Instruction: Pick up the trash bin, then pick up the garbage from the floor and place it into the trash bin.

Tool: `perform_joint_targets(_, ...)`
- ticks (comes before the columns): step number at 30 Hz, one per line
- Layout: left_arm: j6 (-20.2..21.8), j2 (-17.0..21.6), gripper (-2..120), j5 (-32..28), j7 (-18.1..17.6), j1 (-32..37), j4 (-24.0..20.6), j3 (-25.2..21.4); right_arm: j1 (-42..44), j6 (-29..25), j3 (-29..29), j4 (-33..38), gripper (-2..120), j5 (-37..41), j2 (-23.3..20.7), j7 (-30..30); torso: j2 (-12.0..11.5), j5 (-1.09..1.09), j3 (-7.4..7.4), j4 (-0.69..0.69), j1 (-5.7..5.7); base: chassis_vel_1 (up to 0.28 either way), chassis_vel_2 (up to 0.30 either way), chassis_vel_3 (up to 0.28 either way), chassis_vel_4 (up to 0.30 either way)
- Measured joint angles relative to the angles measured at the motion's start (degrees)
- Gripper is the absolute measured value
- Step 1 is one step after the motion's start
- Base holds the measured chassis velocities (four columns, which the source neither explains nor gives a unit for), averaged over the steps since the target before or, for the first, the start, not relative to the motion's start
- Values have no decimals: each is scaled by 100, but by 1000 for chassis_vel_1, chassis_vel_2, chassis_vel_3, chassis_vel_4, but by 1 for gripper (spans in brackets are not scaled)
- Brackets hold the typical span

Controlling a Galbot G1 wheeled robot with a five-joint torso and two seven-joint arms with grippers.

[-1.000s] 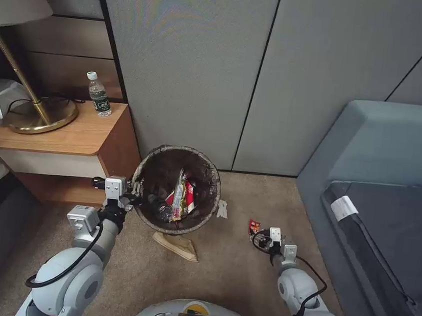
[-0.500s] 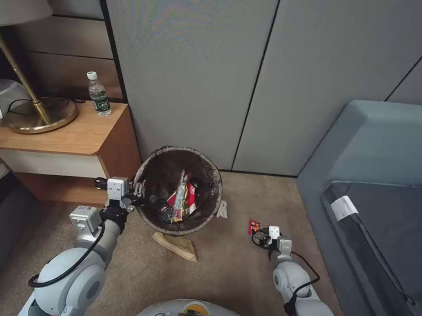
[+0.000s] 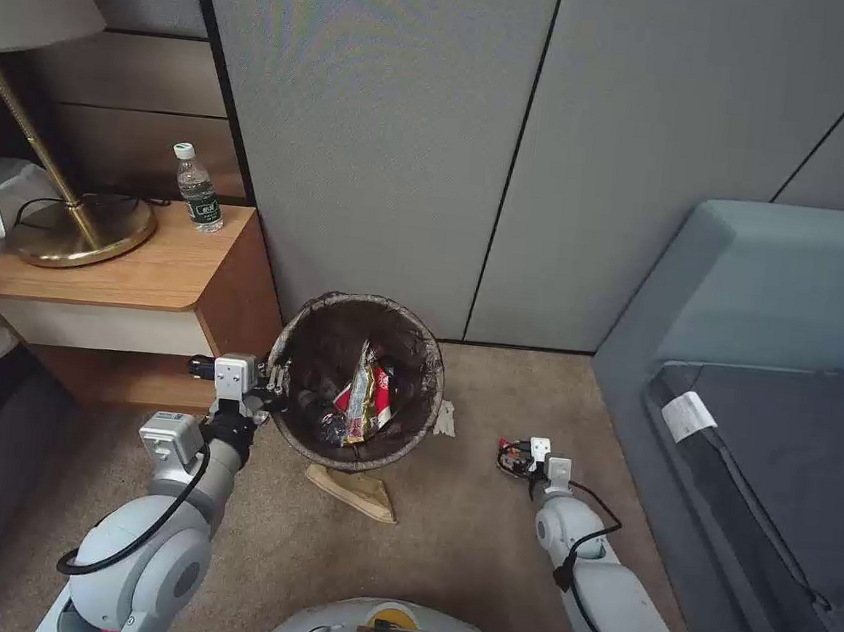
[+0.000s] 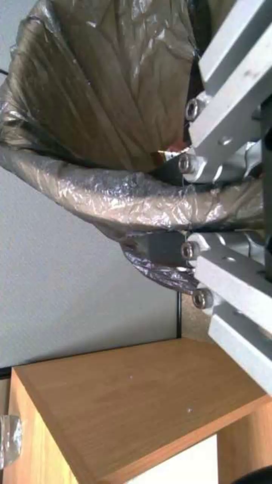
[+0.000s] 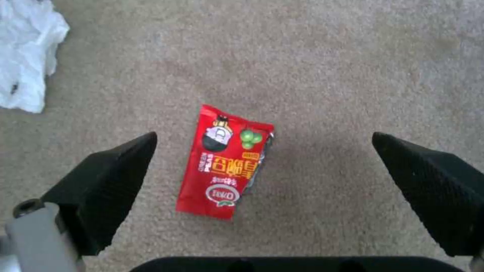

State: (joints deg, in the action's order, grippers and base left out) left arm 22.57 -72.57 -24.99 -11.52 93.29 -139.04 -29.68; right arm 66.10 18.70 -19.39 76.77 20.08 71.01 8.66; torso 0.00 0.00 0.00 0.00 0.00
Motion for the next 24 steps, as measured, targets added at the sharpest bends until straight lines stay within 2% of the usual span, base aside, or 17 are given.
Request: perform_joint_targets(24, -7, -12, 7, 5, 9, -6, 21, 2, -336, 107, 140, -538, 100, -307, 369, 85, 0, 0, 0, 0, 0, 0, 0, 0, 0)
